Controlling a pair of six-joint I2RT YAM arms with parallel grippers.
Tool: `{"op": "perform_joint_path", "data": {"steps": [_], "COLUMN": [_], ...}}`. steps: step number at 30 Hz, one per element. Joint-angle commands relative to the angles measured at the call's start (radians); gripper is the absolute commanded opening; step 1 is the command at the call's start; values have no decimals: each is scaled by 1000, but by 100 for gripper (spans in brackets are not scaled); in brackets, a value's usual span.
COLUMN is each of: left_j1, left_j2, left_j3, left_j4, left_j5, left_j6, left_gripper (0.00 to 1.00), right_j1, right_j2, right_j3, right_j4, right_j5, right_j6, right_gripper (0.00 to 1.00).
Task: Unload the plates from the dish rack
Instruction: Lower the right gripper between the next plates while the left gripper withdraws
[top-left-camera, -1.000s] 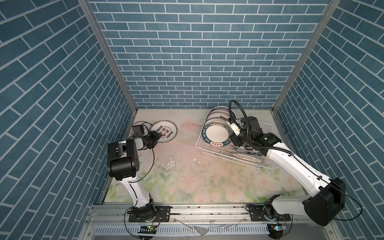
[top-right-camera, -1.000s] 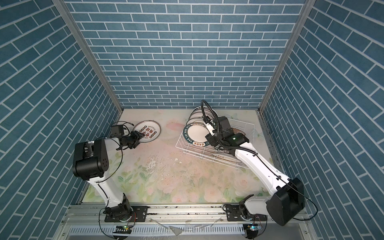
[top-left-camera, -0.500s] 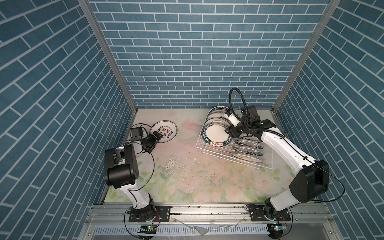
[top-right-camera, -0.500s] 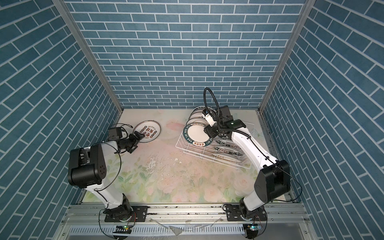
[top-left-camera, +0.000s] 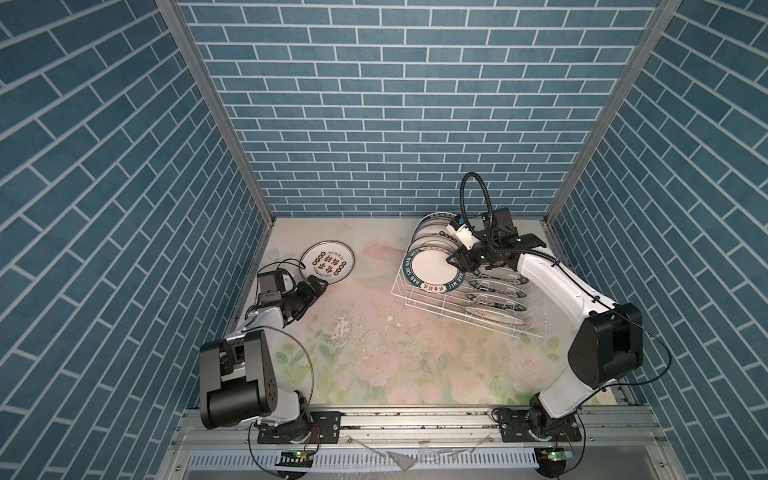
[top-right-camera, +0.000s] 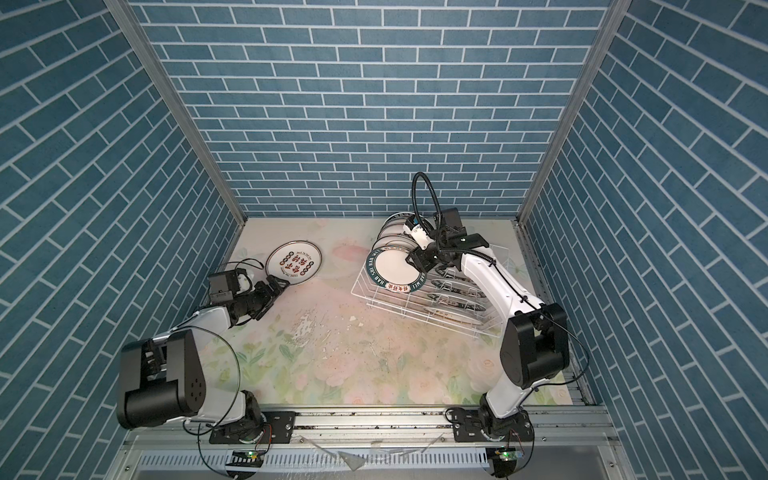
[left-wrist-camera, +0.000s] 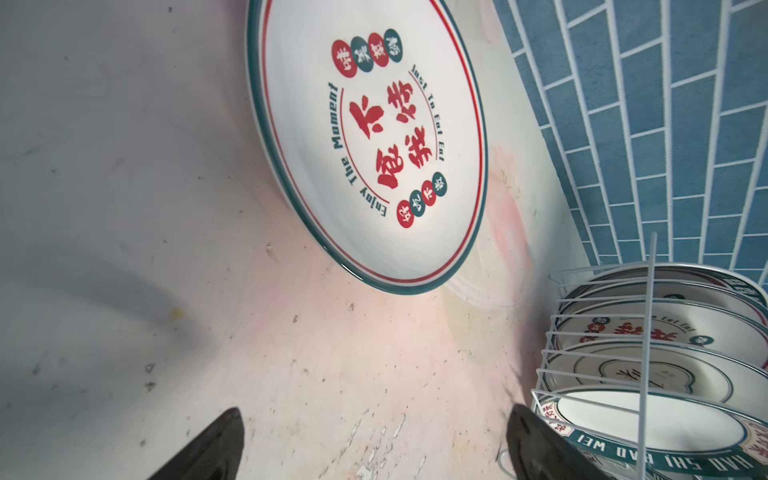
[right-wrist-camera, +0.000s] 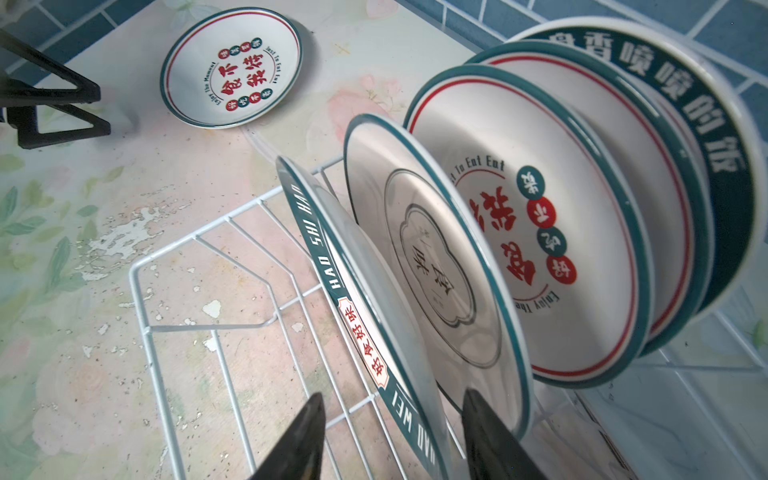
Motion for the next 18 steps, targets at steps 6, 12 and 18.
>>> {"op": "perform_joint_path", "data": {"steps": [6,12,18], "left_j1": [-23,-25,-27], "left_j2": [-167,-304,-412], "left_j3": [-58,-131,-169], "left_j4": [-2,-1,-13], "left_j5": [-26,-60,-97], "left_j6": [86,86,78], "left_gripper": [99,99,99], "right_j1": [-2,-1,-2], "right_j2": [76,140,167], "right_j3": [86,162,175], "right_j4": [1,-63,-84], "right_j5": [-87,-112,-126], "right_j6": [-62,-109,-167], "right_gripper": [49,35,19]}}
